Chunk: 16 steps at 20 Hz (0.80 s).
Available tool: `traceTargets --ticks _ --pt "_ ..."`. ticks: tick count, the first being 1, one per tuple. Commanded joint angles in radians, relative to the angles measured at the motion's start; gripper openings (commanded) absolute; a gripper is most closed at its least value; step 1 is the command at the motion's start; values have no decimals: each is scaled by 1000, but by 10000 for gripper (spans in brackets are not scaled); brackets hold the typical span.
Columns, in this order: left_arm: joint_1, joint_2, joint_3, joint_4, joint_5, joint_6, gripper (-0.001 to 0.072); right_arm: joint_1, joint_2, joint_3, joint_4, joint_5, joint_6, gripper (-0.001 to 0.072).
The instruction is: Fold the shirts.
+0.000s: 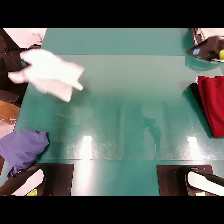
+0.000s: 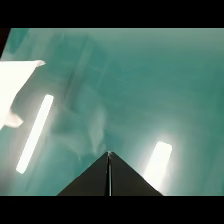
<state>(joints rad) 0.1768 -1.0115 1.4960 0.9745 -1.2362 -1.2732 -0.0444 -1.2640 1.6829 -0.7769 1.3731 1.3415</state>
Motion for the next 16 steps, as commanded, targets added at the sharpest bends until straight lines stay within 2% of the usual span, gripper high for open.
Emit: traceTargets --ticks 1,5,10,13,14,15,16 --pt "-211 8 278 5 -34 4 24 -19 0 117 0 -55 1 13" --pt "-374 -14 325 126 -39 -49 24 -16 0 170 0 -58 1 14" --pt "-560 -196 277 120 -70 -64 26 -17 -1 160 0 -39 1 13" --pt "-687 -357 232 46 -72 -63 29 -17 0 161 -1 -26 1 13" --pt "-724 -406 220 37 -78 -63 186 -17 0 161 -1 -18 1 14" --pt "-760 -457 211 37 -90 -66 582 -17 0 161 -1 -11 1 14" --pt "-785 -499 206 37 -95 -90 706 -17 0 160 -1 -7 1 14"
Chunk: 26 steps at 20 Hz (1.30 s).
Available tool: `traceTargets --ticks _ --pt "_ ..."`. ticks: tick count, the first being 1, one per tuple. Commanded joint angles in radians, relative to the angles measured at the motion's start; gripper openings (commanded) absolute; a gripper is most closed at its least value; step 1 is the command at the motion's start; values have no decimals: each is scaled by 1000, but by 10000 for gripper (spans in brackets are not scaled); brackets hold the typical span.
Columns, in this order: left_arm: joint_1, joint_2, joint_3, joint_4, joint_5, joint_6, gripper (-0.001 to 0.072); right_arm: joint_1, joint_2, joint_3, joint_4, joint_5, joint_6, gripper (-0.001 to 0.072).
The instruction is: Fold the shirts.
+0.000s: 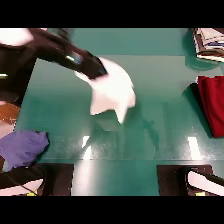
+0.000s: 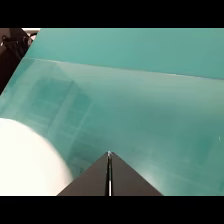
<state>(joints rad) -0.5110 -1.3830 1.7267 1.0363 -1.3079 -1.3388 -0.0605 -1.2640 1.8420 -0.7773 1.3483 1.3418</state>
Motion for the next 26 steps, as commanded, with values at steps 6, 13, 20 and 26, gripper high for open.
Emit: traceTargets --ticks 6,13,20,26 --pt "-9 -184 -18 82 92 -18 708 -1 0 1 -2 24 0 13" --pt "236 -356 -18 -56 156 10 709 -1 -1 1 -3 108 0 14" --pt "232 -533 -17 -159 226 99 709 3 -1 1 -3 147 0 13" --pt "232 -580 -18 -249 254 116 708 2 -1 1 -3 144 0 13"
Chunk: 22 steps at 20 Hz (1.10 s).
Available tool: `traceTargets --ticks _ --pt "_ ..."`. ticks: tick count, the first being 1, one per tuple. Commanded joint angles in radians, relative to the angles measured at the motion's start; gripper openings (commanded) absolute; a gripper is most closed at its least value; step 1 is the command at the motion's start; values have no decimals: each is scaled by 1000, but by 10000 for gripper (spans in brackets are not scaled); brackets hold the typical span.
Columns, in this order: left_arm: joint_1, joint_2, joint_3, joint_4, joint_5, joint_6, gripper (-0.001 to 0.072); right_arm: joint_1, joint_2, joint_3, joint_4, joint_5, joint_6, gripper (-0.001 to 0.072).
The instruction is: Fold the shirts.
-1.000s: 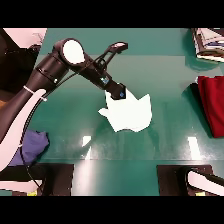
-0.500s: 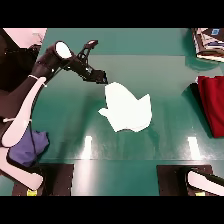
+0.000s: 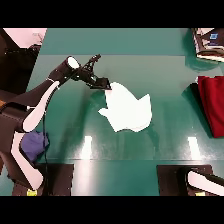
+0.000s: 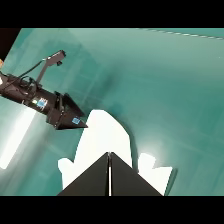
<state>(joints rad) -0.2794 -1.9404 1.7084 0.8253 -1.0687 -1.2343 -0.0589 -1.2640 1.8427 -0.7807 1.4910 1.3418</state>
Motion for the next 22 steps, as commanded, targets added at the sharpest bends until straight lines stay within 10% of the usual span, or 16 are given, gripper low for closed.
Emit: traceTargets --ticks 1,8,9,11,19,20,22 --pt "1 -26 0 -37 21 8 708 1 -1 0 0 2 0 14" --pt "-51 -29 0 -32 92 -22 706 1 -1 0 0 4 0 14" --pt "-55 -29 2 -33 104 -23 572 1 -1 0 0 6 0 13" --pt "-47 -17 5 -41 91 -23 30 1 -1 0 -2 20 0 13" --pt "4 198 64 164 -42 -22 25 1 51 -283 -187 87 31 14" --pt "4 230 64 186 -62 -21 25 6 59 -391 -179 36 31 42" --pt "4 275 65 206 -100 -22 26 35 61 -603 -178 -90 31 462"
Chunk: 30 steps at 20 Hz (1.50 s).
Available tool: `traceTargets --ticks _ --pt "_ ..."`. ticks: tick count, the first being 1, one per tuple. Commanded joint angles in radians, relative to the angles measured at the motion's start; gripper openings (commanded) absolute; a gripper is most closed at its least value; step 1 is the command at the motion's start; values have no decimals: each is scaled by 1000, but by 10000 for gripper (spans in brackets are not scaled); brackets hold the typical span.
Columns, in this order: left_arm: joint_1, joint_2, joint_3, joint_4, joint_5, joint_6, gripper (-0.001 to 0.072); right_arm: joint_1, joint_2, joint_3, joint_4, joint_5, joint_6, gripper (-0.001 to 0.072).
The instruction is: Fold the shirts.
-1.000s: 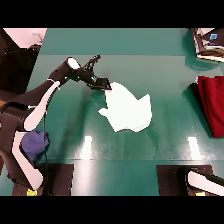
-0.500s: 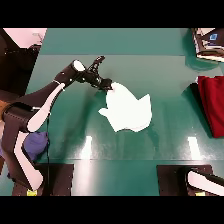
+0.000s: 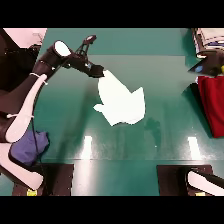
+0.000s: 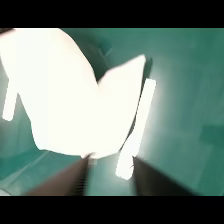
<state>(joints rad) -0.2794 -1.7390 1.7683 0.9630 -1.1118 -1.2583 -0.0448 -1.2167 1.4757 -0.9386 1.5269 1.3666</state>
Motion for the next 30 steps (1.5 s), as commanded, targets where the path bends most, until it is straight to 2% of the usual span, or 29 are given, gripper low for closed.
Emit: traceTargets --ticks 1,3,5,8,11,12,13,14,15,16,18,22,26,30 --pt "4 85 6 71 -74 3 26 51 4 -344 3 -212 5 484" --pt "4 95 6 70 -99 2 26 111 -55 -494 110 -358 -31 483" --pt "4 94 6 71 -122 2 26 185 -149 -549 209 -452 -105 483" --pt "4 94 6 70 -137 1 26 273 -292 -512 254 -540 -120 484" --pt "4 94 6 70 -143 1 26 325 -396 -418 261 -541 -120 480" --pt "4 94 6 70 -146 1 26 336 -423 -386 259 -538 -120 448" --pt "4 94 6 70 -150 1 26 338 -441 -364 257 -538 -120 386" --pt "4 94 6 71 -157 1 26 338 -454 -344 256 -537 -120 263" --pt "4 95 6 70 -164 1 25 337 -457 -330 255 -539 -122 82" --pt "4 100 6 71 -166 -1 25 329 -454 -314 254 -535 -134 12" --pt "4 140 10 97 -150 -2 25 301 -417 -272 254 -511 -138 12" --pt "4 307 80 213 -140 1 25 214 -229 -124 253 -450 -137 11" --pt "4 514 119 212 -137 2 26 168 -38 67 173 -393 -137 11" --pt "3 693 120 201 -148 2 26 168 91 230 89 -277 -126 11"
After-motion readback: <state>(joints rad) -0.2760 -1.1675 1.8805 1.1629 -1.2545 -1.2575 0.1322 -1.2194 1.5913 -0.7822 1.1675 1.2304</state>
